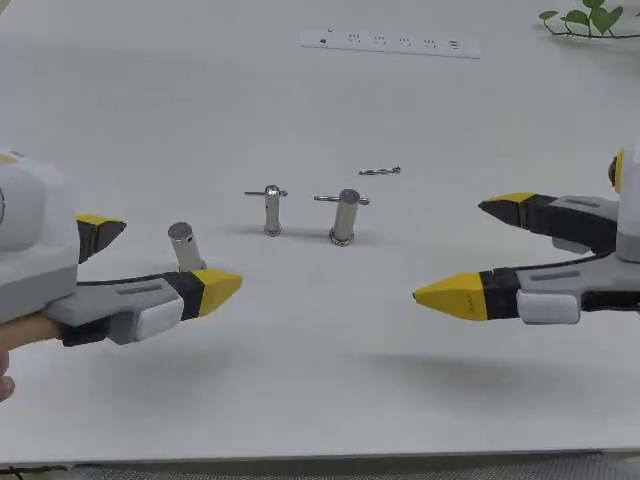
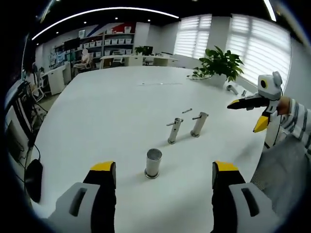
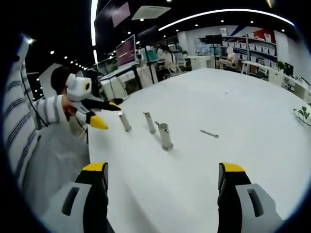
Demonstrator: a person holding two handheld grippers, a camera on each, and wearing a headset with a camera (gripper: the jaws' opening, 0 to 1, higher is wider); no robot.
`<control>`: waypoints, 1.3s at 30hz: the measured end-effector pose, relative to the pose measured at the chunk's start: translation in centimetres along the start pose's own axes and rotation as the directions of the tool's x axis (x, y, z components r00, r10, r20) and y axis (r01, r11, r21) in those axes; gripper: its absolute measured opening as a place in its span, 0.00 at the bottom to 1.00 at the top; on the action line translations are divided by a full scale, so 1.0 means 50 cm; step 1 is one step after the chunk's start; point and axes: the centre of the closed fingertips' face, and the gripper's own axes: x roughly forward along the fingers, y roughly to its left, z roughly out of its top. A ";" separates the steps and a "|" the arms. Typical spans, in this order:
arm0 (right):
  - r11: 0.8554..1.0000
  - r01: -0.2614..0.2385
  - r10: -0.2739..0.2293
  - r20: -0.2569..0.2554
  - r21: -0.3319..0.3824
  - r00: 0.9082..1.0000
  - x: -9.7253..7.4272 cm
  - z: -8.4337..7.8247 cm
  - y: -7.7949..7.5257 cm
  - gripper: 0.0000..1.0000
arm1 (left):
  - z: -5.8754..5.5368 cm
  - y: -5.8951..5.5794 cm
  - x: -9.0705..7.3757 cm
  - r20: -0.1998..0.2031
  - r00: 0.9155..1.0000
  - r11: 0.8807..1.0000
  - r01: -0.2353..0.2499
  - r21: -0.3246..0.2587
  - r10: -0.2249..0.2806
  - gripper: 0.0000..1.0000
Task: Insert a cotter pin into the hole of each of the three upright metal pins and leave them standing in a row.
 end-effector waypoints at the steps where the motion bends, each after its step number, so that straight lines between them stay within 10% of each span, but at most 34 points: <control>1: 1.000 -0.002 0.001 -0.015 -0.019 1.000 0.000 0.000 -0.014 0.95 | 0.000 -0.002 -0.004 0.003 1.000 1.000 0.008 -0.006 -0.008 0.84; 8: 0.993 -0.038 0.024 -0.124 -0.110 0.992 0.009 0.003 -0.063 0.92 | -0.004 -0.007 -0.018 0.014 1.000 1.000 0.020 -0.001 -0.020 0.90; 25: 0.951 -0.189 0.099 -0.342 -0.243 0.935 0.101 0.013 -0.107 0.80 | -0.022 -0.006 -0.054 0.022 0.999 0.997 0.036 -0.063 -0.034 0.99; 39: 0.916 -0.207 0.037 -0.442 -0.344 0.897 0.171 0.021 -0.172 0.61 | -0.034 -0.008 -0.064 0.004 0.999 0.997 0.041 -0.064 -0.041 0.99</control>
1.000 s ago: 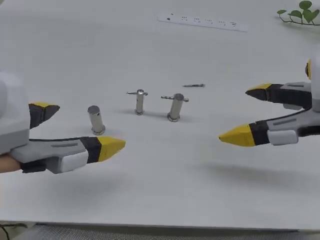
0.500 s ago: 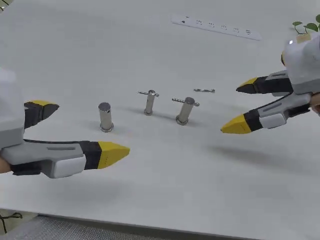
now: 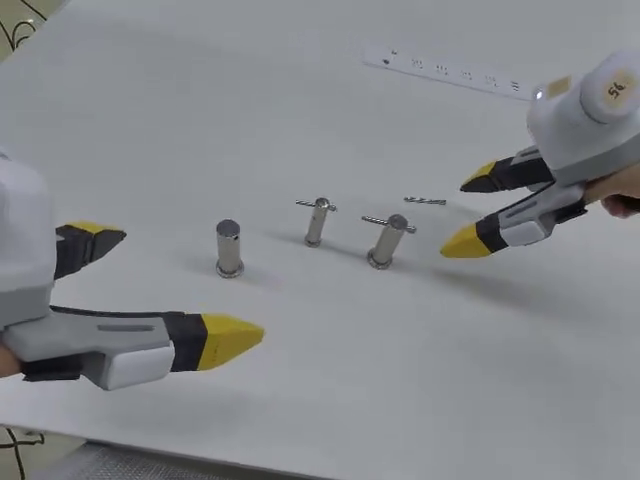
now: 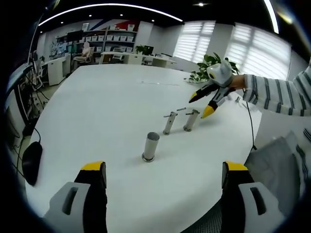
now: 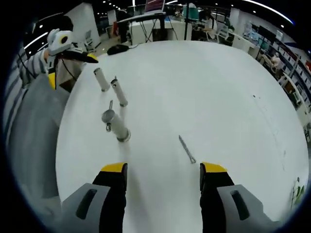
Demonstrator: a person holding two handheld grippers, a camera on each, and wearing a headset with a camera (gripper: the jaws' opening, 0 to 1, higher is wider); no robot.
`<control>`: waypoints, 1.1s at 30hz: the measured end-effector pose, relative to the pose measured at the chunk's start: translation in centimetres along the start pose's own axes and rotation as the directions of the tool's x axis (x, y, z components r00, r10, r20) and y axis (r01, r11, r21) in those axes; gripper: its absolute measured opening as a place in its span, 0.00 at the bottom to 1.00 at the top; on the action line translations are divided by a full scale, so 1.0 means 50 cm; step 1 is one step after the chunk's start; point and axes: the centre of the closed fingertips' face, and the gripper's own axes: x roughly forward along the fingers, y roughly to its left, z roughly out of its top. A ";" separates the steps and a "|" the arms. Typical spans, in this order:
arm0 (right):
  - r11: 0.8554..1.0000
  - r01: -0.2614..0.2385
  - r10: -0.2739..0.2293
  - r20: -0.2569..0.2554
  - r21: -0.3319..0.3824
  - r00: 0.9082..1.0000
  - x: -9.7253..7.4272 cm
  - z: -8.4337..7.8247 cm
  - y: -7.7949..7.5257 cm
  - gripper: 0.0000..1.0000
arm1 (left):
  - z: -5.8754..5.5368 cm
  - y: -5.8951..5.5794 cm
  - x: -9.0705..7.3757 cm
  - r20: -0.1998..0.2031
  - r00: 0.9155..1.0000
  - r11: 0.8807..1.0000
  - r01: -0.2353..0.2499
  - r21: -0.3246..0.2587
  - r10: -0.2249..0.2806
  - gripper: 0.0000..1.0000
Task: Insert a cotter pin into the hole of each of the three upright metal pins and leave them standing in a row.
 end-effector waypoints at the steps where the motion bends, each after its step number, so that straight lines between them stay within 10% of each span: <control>1: 1.000 0.001 -0.001 0.001 -0.002 1.000 0.003 0.002 -0.004 0.61 | -0.001 0.002 0.000 0.002 1.000 1.000 -0.001 -0.003 0.001 0.99; 33: 0.996 -0.046 0.032 -0.171 -0.082 0.985 0.042 0.009 -0.023 0.16 | -0.018 0.013 0.003 -0.018 1.000 0.998 -0.002 -0.067 0.001 0.90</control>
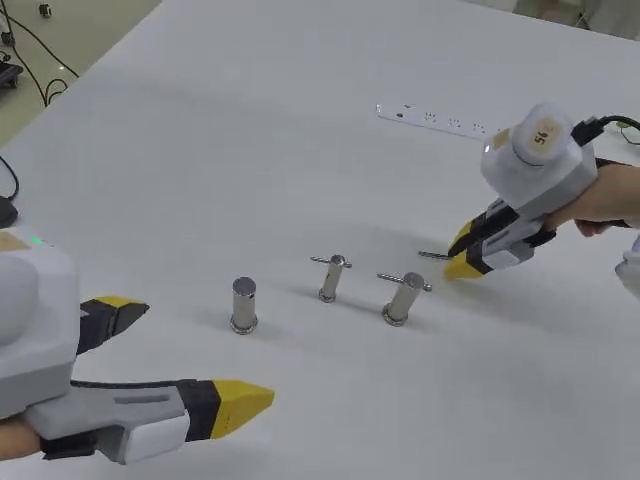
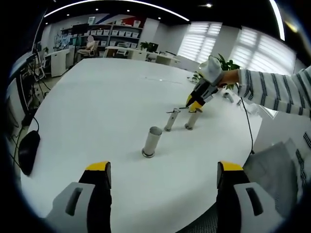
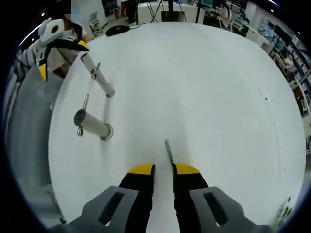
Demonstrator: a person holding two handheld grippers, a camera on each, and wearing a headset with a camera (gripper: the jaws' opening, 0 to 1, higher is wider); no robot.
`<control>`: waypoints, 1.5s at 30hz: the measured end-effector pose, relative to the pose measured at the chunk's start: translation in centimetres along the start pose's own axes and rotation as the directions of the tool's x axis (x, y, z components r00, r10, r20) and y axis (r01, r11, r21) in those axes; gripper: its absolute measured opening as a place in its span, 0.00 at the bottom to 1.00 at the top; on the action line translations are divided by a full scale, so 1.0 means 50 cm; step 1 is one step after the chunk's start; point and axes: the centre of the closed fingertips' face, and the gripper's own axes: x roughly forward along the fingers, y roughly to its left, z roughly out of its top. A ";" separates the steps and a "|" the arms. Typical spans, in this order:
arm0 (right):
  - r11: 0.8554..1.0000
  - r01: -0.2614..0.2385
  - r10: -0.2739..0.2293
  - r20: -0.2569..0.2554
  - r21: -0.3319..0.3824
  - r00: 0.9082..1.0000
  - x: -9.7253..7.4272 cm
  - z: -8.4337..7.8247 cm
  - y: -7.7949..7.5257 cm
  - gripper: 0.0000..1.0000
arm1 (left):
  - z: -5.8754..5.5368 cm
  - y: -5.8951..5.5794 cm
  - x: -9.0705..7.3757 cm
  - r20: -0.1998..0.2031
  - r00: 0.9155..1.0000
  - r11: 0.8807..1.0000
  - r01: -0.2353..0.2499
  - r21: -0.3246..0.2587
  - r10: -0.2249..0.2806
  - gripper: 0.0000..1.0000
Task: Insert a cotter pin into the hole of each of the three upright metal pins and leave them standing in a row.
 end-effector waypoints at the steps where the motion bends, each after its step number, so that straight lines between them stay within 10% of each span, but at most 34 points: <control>1: 1.000 0.000 0.000 -0.002 -0.002 1.000 0.001 0.001 -0.001 0.15 | -0.001 0.001 0.000 -0.003 1.000 1.000 -0.001 0.002 0.001 0.89; 17: 0.999 0.031 -0.031 -0.010 0.031 0.999 0.008 0.014 -0.009 0.03 | -0.013 0.001 -0.001 -0.018 1.000 1.000 -0.007 -0.010 0.007 0.87; 45: 0.985 0.059 -0.063 -0.023 -0.161 0.998 0.014 0.021 -0.009 0.02 | -0.007 0.024 -0.012 -0.001 1.000 1.000 -0.023 -0.002 0.023 0.86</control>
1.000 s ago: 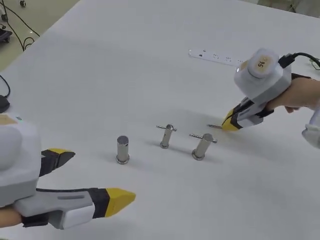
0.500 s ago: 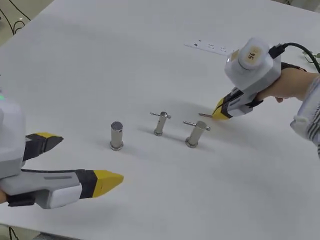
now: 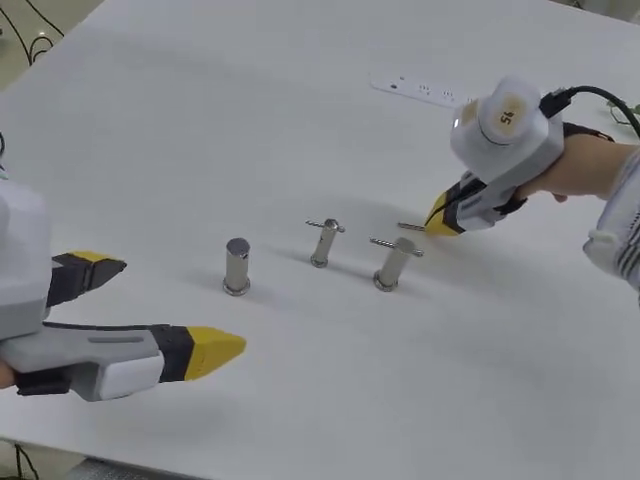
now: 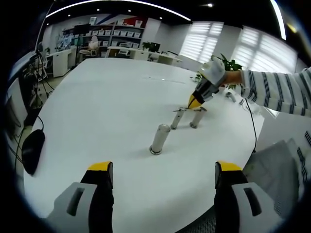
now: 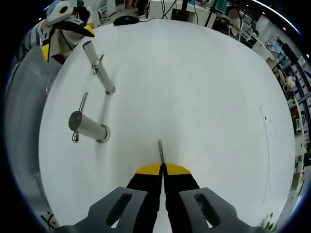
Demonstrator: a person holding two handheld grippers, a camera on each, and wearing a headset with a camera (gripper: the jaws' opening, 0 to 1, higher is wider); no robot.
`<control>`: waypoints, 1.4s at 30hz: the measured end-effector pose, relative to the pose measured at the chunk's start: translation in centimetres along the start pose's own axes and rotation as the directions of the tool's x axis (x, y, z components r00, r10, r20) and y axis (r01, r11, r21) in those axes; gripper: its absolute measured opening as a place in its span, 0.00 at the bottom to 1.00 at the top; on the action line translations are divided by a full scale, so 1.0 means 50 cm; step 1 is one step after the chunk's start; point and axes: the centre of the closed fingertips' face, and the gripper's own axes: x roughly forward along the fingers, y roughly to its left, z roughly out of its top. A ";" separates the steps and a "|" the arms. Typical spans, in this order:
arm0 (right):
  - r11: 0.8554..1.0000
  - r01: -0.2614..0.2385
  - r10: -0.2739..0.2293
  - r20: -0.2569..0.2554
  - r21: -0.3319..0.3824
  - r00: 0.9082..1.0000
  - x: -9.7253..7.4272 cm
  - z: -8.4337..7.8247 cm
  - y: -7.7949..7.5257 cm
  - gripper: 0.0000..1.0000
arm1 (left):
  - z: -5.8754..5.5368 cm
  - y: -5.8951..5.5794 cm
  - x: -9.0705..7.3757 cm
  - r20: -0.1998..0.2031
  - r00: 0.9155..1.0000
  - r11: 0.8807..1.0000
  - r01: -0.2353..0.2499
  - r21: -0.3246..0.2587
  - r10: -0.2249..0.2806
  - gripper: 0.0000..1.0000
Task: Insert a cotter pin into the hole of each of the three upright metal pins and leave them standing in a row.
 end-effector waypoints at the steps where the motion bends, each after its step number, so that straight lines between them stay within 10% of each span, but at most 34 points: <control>1: 1.000 -0.006 0.006 -0.001 0.000 1.000 0.000 0.000 0.000 0.03 | -0.001 0.000 0.000 -0.001 1.000 1.000 0.000 -0.001 0.000 0.86; 28: 0.999 -0.044 0.043 -0.006 -0.010 0.999 0.021 0.009 0.000 0.06 | -0.011 0.002 -0.001 -0.028 1.000 1.000 0.007 0.004 -0.007 0.85; 42: 0.999 0.023 -0.021 -0.047 0.036 0.999 0.014 0.007 0.010 0.03 | -0.012 -0.014 0.003 -0.045 0.998 0.999 0.039 0.016 -0.038 0.84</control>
